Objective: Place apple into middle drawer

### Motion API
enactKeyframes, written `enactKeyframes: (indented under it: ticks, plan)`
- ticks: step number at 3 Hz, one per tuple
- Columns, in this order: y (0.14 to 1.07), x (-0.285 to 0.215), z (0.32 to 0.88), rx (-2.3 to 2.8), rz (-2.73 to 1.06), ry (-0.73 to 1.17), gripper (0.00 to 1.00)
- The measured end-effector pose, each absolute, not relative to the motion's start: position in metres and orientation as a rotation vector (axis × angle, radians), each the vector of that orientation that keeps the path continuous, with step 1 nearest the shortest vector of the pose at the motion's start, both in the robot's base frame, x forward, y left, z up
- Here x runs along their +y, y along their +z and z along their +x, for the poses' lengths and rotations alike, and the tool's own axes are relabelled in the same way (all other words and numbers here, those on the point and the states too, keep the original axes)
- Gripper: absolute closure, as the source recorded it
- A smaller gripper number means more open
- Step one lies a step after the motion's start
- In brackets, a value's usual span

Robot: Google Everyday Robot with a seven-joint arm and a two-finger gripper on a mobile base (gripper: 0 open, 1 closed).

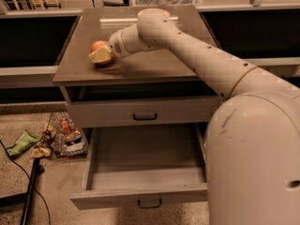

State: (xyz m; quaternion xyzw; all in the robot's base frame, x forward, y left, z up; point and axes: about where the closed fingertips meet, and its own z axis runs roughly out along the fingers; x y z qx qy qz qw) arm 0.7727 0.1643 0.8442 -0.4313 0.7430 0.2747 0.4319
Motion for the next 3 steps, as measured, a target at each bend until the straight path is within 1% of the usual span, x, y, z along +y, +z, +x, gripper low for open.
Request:
enactKeyframes:
  ticks: [1, 2, 3]
  plan:
    - [0.866, 0.139, 0.748, 1.752, -1.125, 0.717, 0.96]
    - [0.887, 0.093, 0.701, 1.675, -1.23, 0.685, 1.0]
    - [0.887, 0.093, 0.7, 1.675, -1.231, 0.686, 1.0]
